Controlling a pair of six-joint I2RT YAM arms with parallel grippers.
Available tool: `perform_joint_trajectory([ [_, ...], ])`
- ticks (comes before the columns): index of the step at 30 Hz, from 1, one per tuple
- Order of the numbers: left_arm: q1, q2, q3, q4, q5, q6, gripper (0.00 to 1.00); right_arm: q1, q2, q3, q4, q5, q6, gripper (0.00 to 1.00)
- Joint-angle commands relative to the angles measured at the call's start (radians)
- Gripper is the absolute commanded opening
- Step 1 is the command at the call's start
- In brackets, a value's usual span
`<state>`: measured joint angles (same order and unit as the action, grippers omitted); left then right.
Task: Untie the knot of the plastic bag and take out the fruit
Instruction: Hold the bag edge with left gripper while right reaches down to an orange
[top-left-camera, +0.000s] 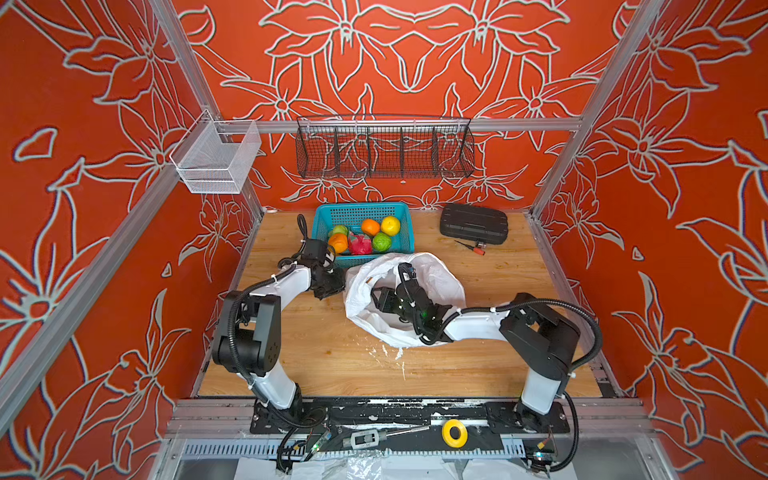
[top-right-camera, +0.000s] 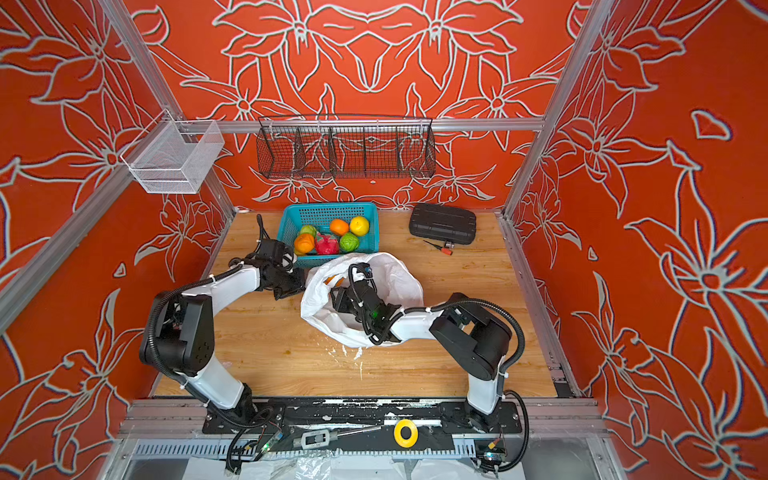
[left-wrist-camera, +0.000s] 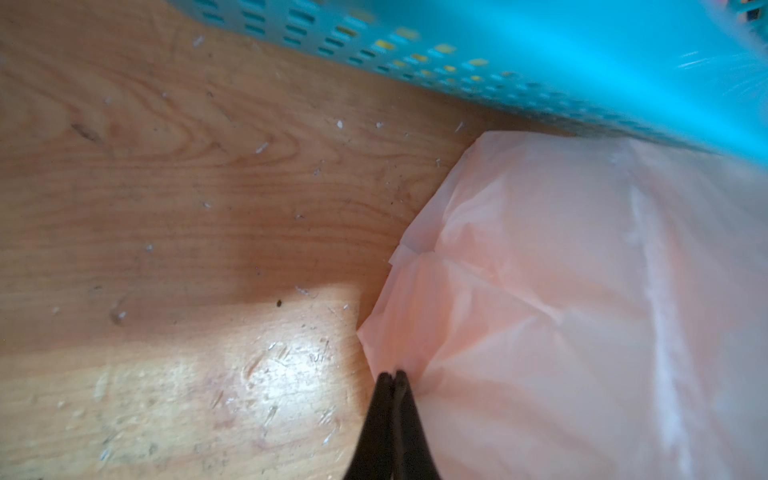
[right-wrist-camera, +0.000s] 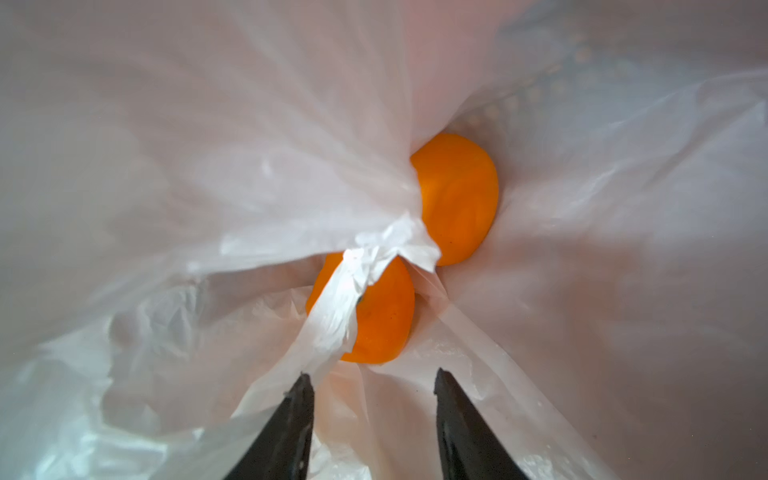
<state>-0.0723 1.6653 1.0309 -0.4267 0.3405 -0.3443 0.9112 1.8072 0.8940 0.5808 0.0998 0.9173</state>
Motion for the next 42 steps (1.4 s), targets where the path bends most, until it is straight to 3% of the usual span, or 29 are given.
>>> perform_joint_trajectory([
  [1,-0.004,-0.002,-0.041,-0.059,0.025,-0.02,0.0,-0.012,-0.01,-0.003,0.014,-0.012,-0.018,0.49],
  [9,-0.004,0.044,-0.038,-0.064,0.018,-0.022,0.0,-0.012,0.113,0.097,0.015,-0.196,0.009,0.61],
  [14,-0.006,0.064,-0.026,-0.069,0.021,-0.017,0.0,-0.008,0.155,0.12,-0.008,-0.205,0.032,0.67],
  [24,-0.006,0.108,-0.012,-0.08,0.013,-0.001,0.0,-0.008,-0.061,-0.034,-0.113,-0.227,-0.089,0.88],
  [27,-0.006,0.108,-0.013,-0.082,0.008,0.001,0.0,-0.009,-0.102,-0.085,-0.152,-0.194,-0.148,0.82],
  [30,-0.006,0.108,-0.01,-0.086,0.003,0.004,0.0,-0.009,-0.088,-0.087,-0.171,-0.188,-0.238,0.67],
  [35,-0.005,0.12,0.007,-0.098,0.008,0.005,0.0,-0.007,-0.047,-0.056,-0.185,-0.154,-0.391,0.53],
  [42,-0.007,0.123,0.02,-0.105,0.014,0.003,0.0,-0.004,0.027,0.042,-0.22,-0.129,-0.589,0.5],
])
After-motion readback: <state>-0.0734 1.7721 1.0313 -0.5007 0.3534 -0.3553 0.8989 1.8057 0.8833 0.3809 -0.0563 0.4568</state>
